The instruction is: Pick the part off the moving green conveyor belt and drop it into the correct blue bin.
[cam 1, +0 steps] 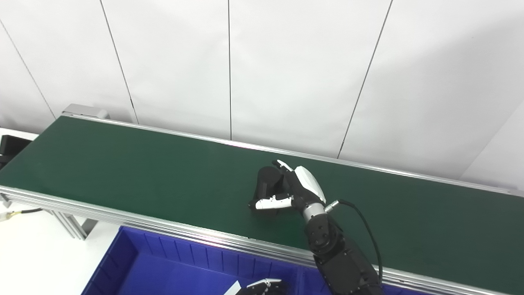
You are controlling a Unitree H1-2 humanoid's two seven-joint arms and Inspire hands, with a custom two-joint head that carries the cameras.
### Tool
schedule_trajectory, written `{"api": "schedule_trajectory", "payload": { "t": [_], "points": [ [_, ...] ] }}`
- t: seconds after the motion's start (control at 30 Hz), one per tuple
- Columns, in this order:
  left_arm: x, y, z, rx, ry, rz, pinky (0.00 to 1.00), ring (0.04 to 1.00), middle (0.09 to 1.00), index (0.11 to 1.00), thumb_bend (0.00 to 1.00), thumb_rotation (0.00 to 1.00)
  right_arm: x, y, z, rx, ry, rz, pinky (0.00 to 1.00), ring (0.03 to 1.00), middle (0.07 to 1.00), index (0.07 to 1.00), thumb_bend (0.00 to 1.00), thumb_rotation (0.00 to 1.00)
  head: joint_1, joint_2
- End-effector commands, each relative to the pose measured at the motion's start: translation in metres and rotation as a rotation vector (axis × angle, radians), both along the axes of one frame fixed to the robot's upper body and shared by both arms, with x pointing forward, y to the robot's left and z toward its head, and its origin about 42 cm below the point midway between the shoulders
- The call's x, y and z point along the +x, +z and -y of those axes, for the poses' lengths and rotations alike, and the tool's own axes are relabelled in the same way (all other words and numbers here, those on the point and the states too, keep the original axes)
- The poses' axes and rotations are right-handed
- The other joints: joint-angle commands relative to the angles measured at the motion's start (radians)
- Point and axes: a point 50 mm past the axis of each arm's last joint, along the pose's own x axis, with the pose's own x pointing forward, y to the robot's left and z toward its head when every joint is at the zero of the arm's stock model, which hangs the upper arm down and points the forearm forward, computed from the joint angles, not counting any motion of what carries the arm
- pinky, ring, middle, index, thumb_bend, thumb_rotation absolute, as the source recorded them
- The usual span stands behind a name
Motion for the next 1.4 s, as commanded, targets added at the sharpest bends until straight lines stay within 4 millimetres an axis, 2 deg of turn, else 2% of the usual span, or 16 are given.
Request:
{"api": "schedule_trajectory", "payload": {
  "t": [0.0,0.1,0.13,0.17,0.2,0.27,0.3,0.37,0.43,0.6,0.73,1.0,1.07,1.17,1.27,1.37],
  "points": [
    [0.003,0.009,0.002,-0.032,-0.008,0.055,0.72,0.768,0.797,0.798,0.98,0.53,0.007,0.026,-0.021,0.042,0.045,0.102,0.86,0.885,0.904,0.866,0.95,0.24,-0.001,0.002],
    [0.004,0.009,0.002,-0.031,-0.007,0.057,0.72,0.766,0.795,0.797,0.98,0.53,0.007,0.019,-0.022,0.070,0.016,0.097,0.72,0.789,0.810,0.792,0.85,0.10,-0.004,0.007],
    [0.004,0.010,0.002,-0.030,-0.006,0.058,0.72,0.763,0.793,0.796,0.98,0.53,0.007,0.017,-0.022,0.083,0.010,0.096,0.62,0.701,0.737,0.757,0.82,0.04,-0.004,0.007],
    [0.004,0.010,0.002,-0.032,-0.005,0.059,0.72,0.762,0.792,0.796,0.98,0.53,0.006,0.015,-0.023,0.097,0.005,0.101,0.54,0.611,0.637,0.714,0.72,0.02,-0.003,0.011],
    [0.003,0.011,0.002,-0.030,-0.005,0.062,0.72,0.762,0.792,0.796,0.98,0.53,0.006,0.012,-0.023,0.111,-0.001,0.105,0.52,0.586,0.607,0.702,0.69,0.01,-0.002,0.011],
    [0.003,0.011,0.002,-0.033,-0.003,0.063,0.71,0.759,0.790,0.795,0.98,0.54,0.006,0.009,-0.023,0.129,-0.015,0.115,0.40,0.456,0.453,0.553,0.56,0.00,-0.002,0.011],
    [0.004,0.011,0.002,-0.035,-0.002,0.062,0.71,0.758,0.790,0.794,0.98,0.53,0.006,0.007,-0.023,0.149,-0.034,0.121,0.38,0.435,0.432,0.533,0.54,0.00,-0.005,0.012],
    [0.004,0.010,0.001,-0.039,-0.001,0.057,0.71,0.757,0.789,0.795,0.98,0.54,0.004,0.005,-0.025,0.179,-0.067,0.128,0.34,0.398,0.473,0.499,0.53,0.00,-0.007,0.010],
    [0.004,0.010,0.001,-0.038,-0.001,0.053,0.71,0.760,0.792,0.798,0.98,0.54,0.002,0.003,-0.025,0.188,-0.089,0.140,0.34,0.415,0.417,0.495,0.52,0.00,-0.009,0.009],
    [0.006,0.008,0.000,-0.032,-0.002,0.049,0.71,0.761,0.795,0.800,0.97,0.55,0.001,0.000,-0.024,0.233,-0.131,0.161,0.40,0.467,0.450,0.492,0.52,0.00,-0.018,0.004],
    [0.007,0.007,-0.001,-0.026,0.001,0.050,0.71,0.763,0.799,0.802,0.98,0.57,-0.001,-0.003,-0.021,0.252,-0.156,0.176,0.39,0.434,0.424,0.492,0.52,0.00,-0.027,0.002],
    [0.008,0.007,-0.003,-0.022,0.004,0.049,0.71,0.763,0.803,0.809,0.99,0.58,-0.003,0.003,-0.013,0.268,-0.184,0.204,0.40,0.458,0.438,0.493,0.52,0.00,-0.032,0.002],
    [0.008,0.007,-0.004,-0.024,0.005,0.050,0.70,0.757,0.798,0.807,0.99,0.58,-0.007,0.007,-0.009,0.274,-0.189,0.237,0.41,0.467,0.455,0.492,0.52,0.00,-0.040,0.005],
    [0.009,0.009,-0.004,-0.041,0.005,0.049,0.70,0.761,0.802,0.806,0.99,0.57,-0.016,0.018,-0.001,0.314,-0.192,0.279,0.44,0.496,0.492,0.491,0.52,0.00,-0.061,0.035],
    [0.008,0.011,-0.004,-0.055,0.007,0.049,0.72,0.779,0.813,0.812,0.97,0.56,-0.028,0.032,0.008,0.376,-0.194,0.314,0.40,0.464,0.443,0.493,0.52,0.00,-0.074,0.049],
    [0.005,0.012,-0.007,-0.068,0.017,0.045,0.75,0.803,0.828,0.825,0.95,0.56,-0.049,0.049,0.025,0.426,-0.202,0.357,0.41,0.475,0.447,0.494,0.52,0.00,-0.086,0.069]
  ]
}}
